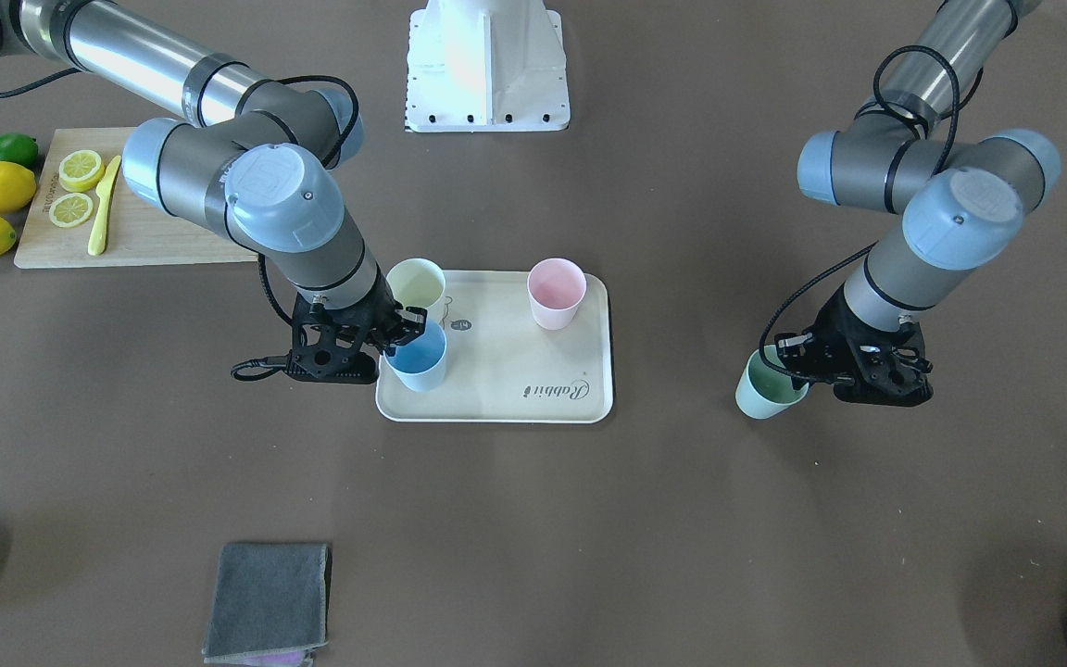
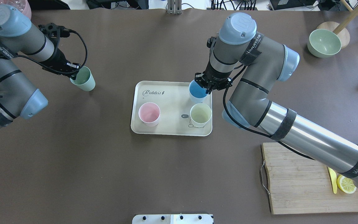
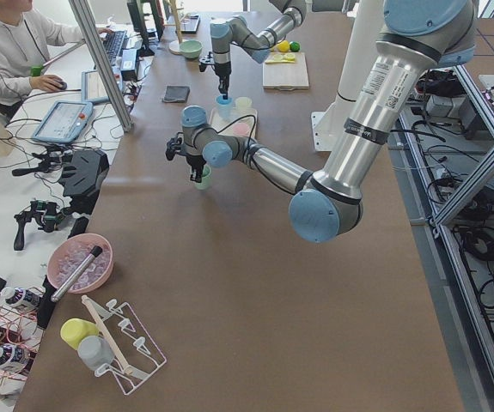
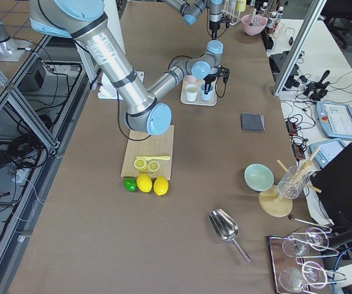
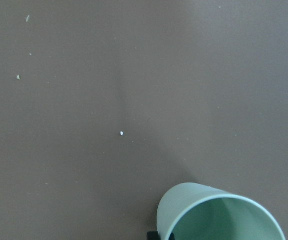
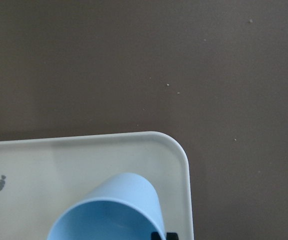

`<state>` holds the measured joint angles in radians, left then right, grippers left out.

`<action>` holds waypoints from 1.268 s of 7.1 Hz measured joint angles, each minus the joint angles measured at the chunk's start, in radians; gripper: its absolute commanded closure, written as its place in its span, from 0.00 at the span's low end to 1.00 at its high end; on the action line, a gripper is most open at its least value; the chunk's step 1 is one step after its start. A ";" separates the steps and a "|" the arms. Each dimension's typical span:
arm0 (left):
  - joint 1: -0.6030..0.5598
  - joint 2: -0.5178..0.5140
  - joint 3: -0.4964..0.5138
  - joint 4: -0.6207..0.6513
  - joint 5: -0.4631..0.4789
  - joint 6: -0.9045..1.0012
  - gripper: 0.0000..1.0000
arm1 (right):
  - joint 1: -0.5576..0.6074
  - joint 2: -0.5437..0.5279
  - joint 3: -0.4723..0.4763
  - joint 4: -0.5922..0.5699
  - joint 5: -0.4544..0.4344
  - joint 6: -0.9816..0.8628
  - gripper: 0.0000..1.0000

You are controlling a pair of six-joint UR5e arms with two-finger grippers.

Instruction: Place all cups on tray

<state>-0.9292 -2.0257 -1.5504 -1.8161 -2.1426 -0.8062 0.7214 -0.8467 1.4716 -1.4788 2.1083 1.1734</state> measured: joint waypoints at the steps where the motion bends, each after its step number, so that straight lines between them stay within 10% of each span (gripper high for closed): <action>1: 0.002 -0.037 -0.027 0.053 -0.012 -0.046 1.00 | 0.000 0.001 -0.005 0.000 -0.004 -0.003 0.00; 9: 0.228 -0.295 0.084 0.089 0.088 -0.391 1.00 | 0.193 -0.126 0.080 -0.002 0.140 -0.235 0.00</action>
<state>-0.7015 -2.3207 -1.4668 -1.7275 -2.0546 -1.1971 0.9147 -0.9728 1.5513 -1.4806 2.2486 0.9385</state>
